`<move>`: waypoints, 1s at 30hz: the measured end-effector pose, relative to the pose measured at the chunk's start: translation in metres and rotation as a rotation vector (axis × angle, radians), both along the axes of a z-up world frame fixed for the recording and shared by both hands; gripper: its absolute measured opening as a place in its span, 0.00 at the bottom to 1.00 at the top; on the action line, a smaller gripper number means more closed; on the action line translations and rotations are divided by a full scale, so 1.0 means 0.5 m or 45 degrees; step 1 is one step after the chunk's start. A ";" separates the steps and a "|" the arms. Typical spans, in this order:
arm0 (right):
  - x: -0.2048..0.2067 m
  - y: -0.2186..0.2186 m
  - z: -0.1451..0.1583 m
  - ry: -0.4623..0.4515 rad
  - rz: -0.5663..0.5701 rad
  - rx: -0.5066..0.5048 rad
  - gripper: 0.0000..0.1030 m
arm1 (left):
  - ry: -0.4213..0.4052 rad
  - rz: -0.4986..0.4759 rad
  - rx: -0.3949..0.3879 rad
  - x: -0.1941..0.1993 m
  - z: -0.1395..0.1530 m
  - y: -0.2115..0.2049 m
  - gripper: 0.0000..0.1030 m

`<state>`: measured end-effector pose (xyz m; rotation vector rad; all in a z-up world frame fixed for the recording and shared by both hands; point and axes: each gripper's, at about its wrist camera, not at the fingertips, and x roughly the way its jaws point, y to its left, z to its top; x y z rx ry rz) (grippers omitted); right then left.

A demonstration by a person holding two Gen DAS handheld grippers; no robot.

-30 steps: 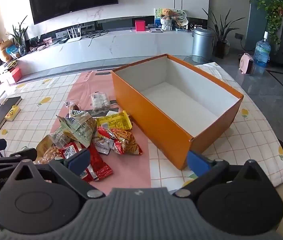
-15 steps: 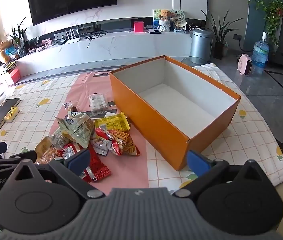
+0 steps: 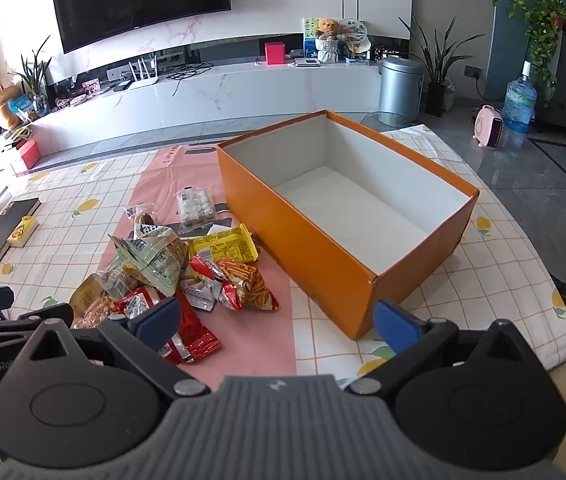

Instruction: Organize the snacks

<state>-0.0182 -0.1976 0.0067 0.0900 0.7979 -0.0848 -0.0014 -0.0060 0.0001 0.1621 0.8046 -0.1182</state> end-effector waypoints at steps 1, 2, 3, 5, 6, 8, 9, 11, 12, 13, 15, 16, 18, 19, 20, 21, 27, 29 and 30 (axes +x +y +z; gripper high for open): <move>0.000 0.000 0.000 0.000 0.000 0.000 0.96 | -0.001 0.000 0.000 0.000 0.000 0.000 0.81; 0.000 0.000 0.000 0.000 0.000 0.001 0.96 | -0.001 0.000 0.000 0.000 0.000 0.000 0.81; 0.000 -0.001 -0.001 0.001 -0.002 0.003 0.96 | -0.001 0.000 0.000 0.000 0.001 0.000 0.81; 0.001 -0.002 -0.001 0.002 -0.005 0.005 0.96 | 0.000 -0.001 0.000 0.000 0.000 0.000 0.81; 0.001 -0.002 -0.001 0.002 -0.005 0.005 0.96 | -0.001 -0.002 0.000 0.000 0.000 0.000 0.81; 0.001 -0.002 -0.001 0.000 -0.006 0.003 0.96 | -0.001 -0.003 0.000 0.000 0.001 -0.001 0.81; 0.000 -0.002 -0.001 -0.001 -0.007 0.003 0.96 | -0.002 -0.004 0.000 -0.001 0.001 -0.001 0.81; 0.000 -0.002 -0.002 -0.002 -0.008 0.003 0.96 | -0.003 -0.007 -0.001 -0.002 0.003 -0.003 0.81; 0.000 -0.002 -0.001 -0.002 -0.008 0.003 0.96 | -0.004 -0.009 0.000 -0.002 0.004 -0.003 0.81; 0.000 -0.002 -0.001 -0.001 -0.007 0.003 0.96 | -0.004 -0.011 0.000 -0.001 0.004 -0.004 0.81; 0.000 -0.002 -0.001 -0.001 -0.008 0.002 0.96 | -0.006 -0.013 -0.002 -0.002 0.005 -0.005 0.81; 0.000 -0.002 -0.001 -0.002 -0.008 0.002 0.96 | -0.007 -0.014 -0.004 -0.002 0.005 -0.005 0.81; 0.000 -0.002 -0.001 -0.002 -0.008 0.003 0.96 | -0.008 -0.018 -0.006 -0.003 0.006 -0.005 0.81; 0.000 -0.002 -0.001 -0.002 -0.008 0.004 0.96 | -0.009 -0.020 -0.007 -0.003 0.006 -0.005 0.81; 0.000 -0.002 -0.001 -0.002 -0.006 0.004 0.96 | -0.008 -0.021 -0.006 -0.003 0.006 -0.005 0.81; 0.000 -0.002 0.000 -0.002 -0.005 0.003 0.96 | -0.009 -0.022 -0.005 -0.003 0.006 -0.005 0.81; 0.000 0.000 0.002 -0.005 -0.009 0.000 0.96 | -0.011 -0.020 -0.017 -0.002 0.006 -0.004 0.81; 0.000 -0.001 0.002 -0.005 -0.007 0.000 0.96 | -0.011 -0.020 -0.015 -0.002 0.006 -0.003 0.81; -0.001 -0.001 0.002 -0.007 -0.007 0.000 0.96 | -0.012 -0.019 -0.016 -0.002 0.006 -0.003 0.81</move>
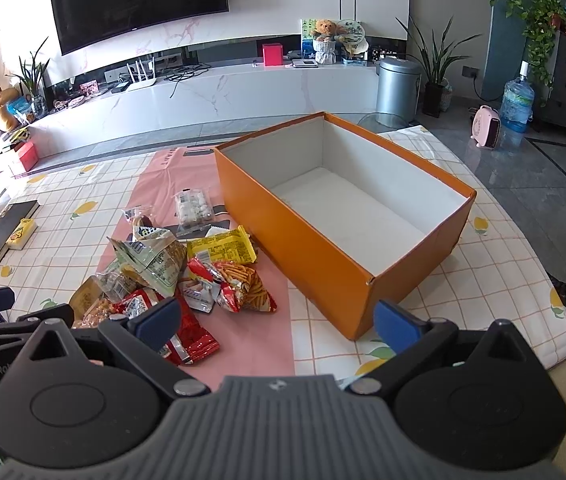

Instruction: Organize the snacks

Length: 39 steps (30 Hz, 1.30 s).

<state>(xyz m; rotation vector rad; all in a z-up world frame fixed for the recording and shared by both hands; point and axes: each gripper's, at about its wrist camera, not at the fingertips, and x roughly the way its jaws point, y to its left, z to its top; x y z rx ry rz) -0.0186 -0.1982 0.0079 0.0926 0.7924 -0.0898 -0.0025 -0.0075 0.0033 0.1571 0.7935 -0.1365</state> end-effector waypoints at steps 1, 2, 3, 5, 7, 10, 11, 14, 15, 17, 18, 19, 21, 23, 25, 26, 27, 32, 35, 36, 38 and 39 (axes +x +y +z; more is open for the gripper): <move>0.000 0.001 0.000 -0.001 0.000 -0.001 0.96 | 0.000 0.001 -0.001 0.000 0.000 0.001 0.81; 0.000 0.001 0.000 0.000 0.000 -0.001 0.96 | -0.001 0.003 -0.003 0.000 0.001 0.002 0.81; 0.000 0.001 0.000 0.002 0.000 -0.001 0.96 | -0.002 0.005 -0.005 0.000 0.001 0.003 0.81; 0.000 0.004 -0.001 0.002 0.003 -0.003 0.96 | -0.003 0.007 -0.007 0.001 0.001 0.004 0.81; -0.001 0.006 0.000 0.001 0.007 -0.006 0.96 | -0.005 0.009 -0.011 0.001 0.002 0.006 0.81; -0.001 0.008 0.001 -0.001 0.009 -0.008 0.96 | -0.006 0.010 -0.016 0.001 0.002 0.008 0.81; 0.000 0.008 0.001 0.000 0.010 -0.009 0.96 | -0.005 0.009 -0.017 0.001 0.002 0.008 0.81; 0.001 0.011 -0.001 0.002 0.011 -0.012 0.96 | -0.005 0.010 -0.017 0.001 0.002 0.008 0.81; 0.001 0.012 -0.001 0.002 0.012 -0.012 0.96 | -0.005 0.011 -0.019 0.001 0.001 0.009 0.81; 0.001 0.011 -0.001 0.001 0.012 -0.010 0.96 | -0.004 0.012 -0.019 0.002 0.001 0.009 0.81; 0.001 0.011 -0.001 -0.002 0.014 -0.009 0.96 | -0.002 0.011 -0.021 0.003 0.000 0.010 0.80; 0.000 0.011 -0.002 -0.006 0.017 -0.006 0.96 | -0.001 0.008 -0.023 0.003 0.000 0.010 0.79; 0.001 0.011 -0.005 -0.015 0.022 0.002 0.96 | 0.004 0.001 -0.024 0.005 -0.002 0.012 0.76; 0.002 0.012 -0.008 -0.027 0.028 0.011 0.96 | 0.005 -0.002 -0.022 0.006 -0.005 0.013 0.76; 0.003 0.013 -0.013 -0.040 0.035 0.022 0.96 | 0.006 -0.005 -0.019 0.009 -0.007 0.014 0.73; 0.003 0.013 -0.016 -0.050 0.042 0.029 0.96 | 0.007 -0.008 -0.020 0.010 -0.008 0.015 0.72; 0.003 0.013 -0.019 -0.062 0.049 0.036 0.96 | 0.008 -0.013 -0.025 0.012 -0.009 0.017 0.71; 0.006 0.017 -0.042 -0.120 0.105 0.047 0.96 | 0.024 -0.042 -0.080 0.025 -0.020 0.035 0.66; 0.021 0.026 -0.068 -0.086 0.150 0.034 0.77 | 0.074 -0.063 -0.134 0.041 -0.036 0.045 0.59; 0.027 0.029 -0.077 -0.069 0.161 0.036 0.72 | 0.098 -0.069 -0.155 0.048 -0.043 0.047 0.53; 0.043 0.031 -0.099 -0.036 0.190 0.057 0.68 | 0.139 -0.094 -0.193 0.059 -0.059 0.050 0.50; 0.050 0.033 -0.107 -0.025 0.200 0.064 0.68 | 0.149 -0.097 -0.210 0.066 -0.065 0.052 0.50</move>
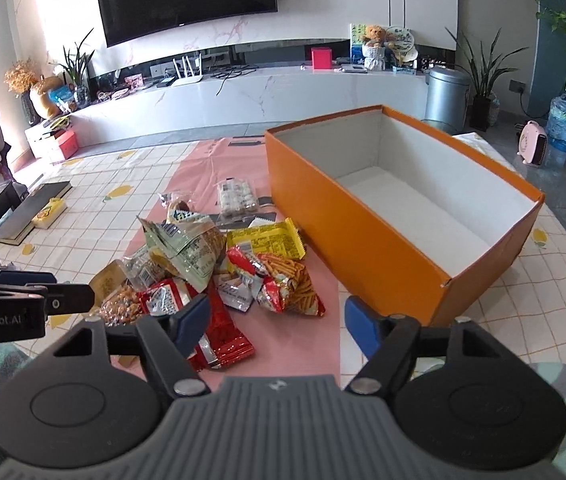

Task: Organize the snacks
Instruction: 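Grasp a chip bag with the left tool while the right tool grasps a red snack bag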

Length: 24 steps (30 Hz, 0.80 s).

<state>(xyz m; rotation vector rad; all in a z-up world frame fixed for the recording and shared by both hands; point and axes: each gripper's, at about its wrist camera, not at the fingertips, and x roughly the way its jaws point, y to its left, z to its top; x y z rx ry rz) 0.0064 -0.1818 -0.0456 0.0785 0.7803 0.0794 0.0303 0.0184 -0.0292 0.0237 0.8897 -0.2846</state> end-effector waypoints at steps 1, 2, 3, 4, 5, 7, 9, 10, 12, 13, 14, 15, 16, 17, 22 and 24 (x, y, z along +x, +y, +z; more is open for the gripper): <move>0.011 0.003 -0.011 0.011 0.009 0.000 0.68 | 0.007 0.001 -0.015 0.007 -0.007 0.001 0.50; 0.019 0.005 -0.018 0.015 0.017 -0.003 0.68 | 0.009 0.001 -0.021 0.013 -0.012 0.001 0.51; 0.029 0.007 -0.027 0.018 0.026 -0.010 0.68 | 0.011 0.001 -0.025 0.021 -0.018 -0.001 0.52; 0.037 0.009 -0.033 0.021 0.034 -0.019 0.68 | 0.013 0.002 -0.031 0.029 -0.023 -0.003 0.56; 0.049 0.012 -0.042 0.026 0.044 -0.030 0.68 | 0.016 0.007 -0.043 0.038 -0.027 -0.004 0.59; 0.074 0.019 -0.056 0.036 0.066 -0.048 0.68 | 0.019 0.020 -0.074 0.058 -0.034 -0.007 0.66; 0.100 0.024 -0.069 0.043 0.082 -0.067 0.69 | 0.015 0.043 -0.088 0.078 -0.041 -0.010 0.70; 0.112 0.026 -0.075 0.048 0.088 -0.074 0.69 | 0.014 0.058 -0.091 0.090 -0.044 -0.013 0.72; 0.136 0.028 -0.087 0.051 0.096 -0.086 0.70 | 0.010 0.083 -0.104 0.112 -0.054 -0.016 0.75; 0.150 0.028 -0.095 0.052 0.101 -0.092 0.70 | 0.008 0.097 -0.111 0.124 -0.061 -0.017 0.78; 0.159 0.028 -0.101 0.052 0.105 -0.095 0.70 | 0.006 0.113 -0.117 0.134 -0.068 -0.018 0.79; 0.171 0.028 -0.109 0.053 0.106 -0.099 0.70 | 0.004 0.132 -0.123 0.145 -0.075 -0.018 0.80; 0.180 0.027 -0.115 0.053 0.105 -0.098 0.70 | 0.003 0.150 -0.129 0.155 -0.083 -0.018 0.82; 0.187 0.025 -0.120 0.053 0.102 -0.093 0.70 | 0.005 0.164 -0.134 0.164 -0.090 -0.019 0.82; 0.206 0.013 -0.140 0.073 0.092 -0.034 0.60 | 0.018 0.197 -0.142 0.199 -0.121 -0.028 0.82; 0.207 0.009 -0.142 0.069 0.088 -0.013 0.58 | 0.017 0.193 -0.137 0.203 -0.130 -0.033 0.83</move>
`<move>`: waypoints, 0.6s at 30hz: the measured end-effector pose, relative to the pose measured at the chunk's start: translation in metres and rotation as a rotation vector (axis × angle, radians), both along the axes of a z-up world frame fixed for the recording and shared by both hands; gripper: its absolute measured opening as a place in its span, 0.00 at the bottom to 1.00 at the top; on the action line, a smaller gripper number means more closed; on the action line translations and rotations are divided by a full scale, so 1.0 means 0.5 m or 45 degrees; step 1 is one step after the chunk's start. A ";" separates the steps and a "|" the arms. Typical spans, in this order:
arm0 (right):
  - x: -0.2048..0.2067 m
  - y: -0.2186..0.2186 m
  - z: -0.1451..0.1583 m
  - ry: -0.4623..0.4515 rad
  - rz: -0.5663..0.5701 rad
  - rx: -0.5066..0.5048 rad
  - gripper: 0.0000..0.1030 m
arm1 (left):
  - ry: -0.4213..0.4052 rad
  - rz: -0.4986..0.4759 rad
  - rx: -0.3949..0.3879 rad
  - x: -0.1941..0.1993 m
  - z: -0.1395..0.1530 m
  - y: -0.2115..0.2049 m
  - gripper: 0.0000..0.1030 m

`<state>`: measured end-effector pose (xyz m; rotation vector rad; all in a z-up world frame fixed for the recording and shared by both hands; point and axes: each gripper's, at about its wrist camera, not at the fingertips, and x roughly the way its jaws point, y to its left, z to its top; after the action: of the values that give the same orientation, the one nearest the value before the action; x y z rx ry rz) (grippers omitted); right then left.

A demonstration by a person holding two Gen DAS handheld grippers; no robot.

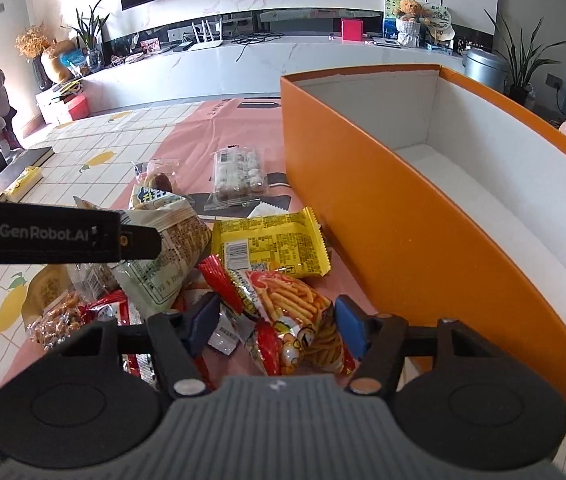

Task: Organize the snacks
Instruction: 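Grasp a chip bag with the left tool while the right tool grasps a red snack bag, then lift both held bags over the orange box and open both tools to drop them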

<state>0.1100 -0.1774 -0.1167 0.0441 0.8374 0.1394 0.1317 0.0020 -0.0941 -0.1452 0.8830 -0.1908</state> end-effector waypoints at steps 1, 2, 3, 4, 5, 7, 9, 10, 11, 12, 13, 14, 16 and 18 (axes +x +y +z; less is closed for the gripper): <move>0.000 -0.001 -0.001 -0.001 0.003 0.007 0.57 | -0.001 0.000 -0.001 0.000 -0.002 -0.001 0.83; 0.001 -0.001 -0.003 -0.002 0.006 0.006 0.54 | 0.000 0.002 0.002 0.000 -0.004 -0.002 0.83; 0.001 0.000 -0.005 -0.002 0.011 0.002 0.54 | 0.000 -0.001 0.010 0.002 -0.008 -0.003 0.81; -0.001 0.001 -0.006 -0.002 0.014 0.005 0.54 | 0.000 -0.012 0.016 0.003 -0.011 -0.005 0.75; -0.002 0.001 -0.007 0.001 0.019 0.011 0.52 | 0.004 -0.023 0.022 0.002 -0.013 -0.007 0.70; -0.005 0.001 -0.009 0.013 0.030 0.035 0.48 | 0.003 -0.031 0.027 0.000 -0.017 -0.010 0.62; -0.007 0.001 -0.010 0.021 0.041 0.048 0.43 | -0.002 -0.033 0.031 -0.004 -0.015 -0.011 0.58; -0.008 0.001 -0.010 0.022 0.043 0.048 0.43 | -0.001 -0.036 0.032 -0.004 -0.015 -0.013 0.54; -0.009 0.002 -0.009 0.022 0.047 0.045 0.42 | -0.004 -0.036 0.029 -0.006 -0.013 -0.012 0.54; -0.010 0.003 -0.009 0.022 0.050 0.043 0.40 | -0.008 -0.035 0.026 -0.008 -0.012 -0.011 0.51; -0.011 0.004 -0.009 0.021 0.051 0.041 0.40 | -0.015 -0.034 0.024 -0.011 -0.007 -0.011 0.47; -0.012 0.003 -0.008 0.022 0.051 0.043 0.38 | -0.028 -0.036 0.023 -0.015 -0.002 -0.011 0.45; -0.018 -0.001 -0.003 0.024 0.052 0.058 0.36 | -0.064 -0.049 0.036 -0.024 0.015 -0.011 0.37; -0.024 -0.004 0.005 0.018 0.048 0.073 0.35 | -0.085 -0.062 0.046 -0.036 0.032 -0.011 0.32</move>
<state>0.0980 -0.1795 -0.1143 0.0832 0.8482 0.1991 0.1139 -0.0035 -0.0781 -0.0837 0.8237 -0.2237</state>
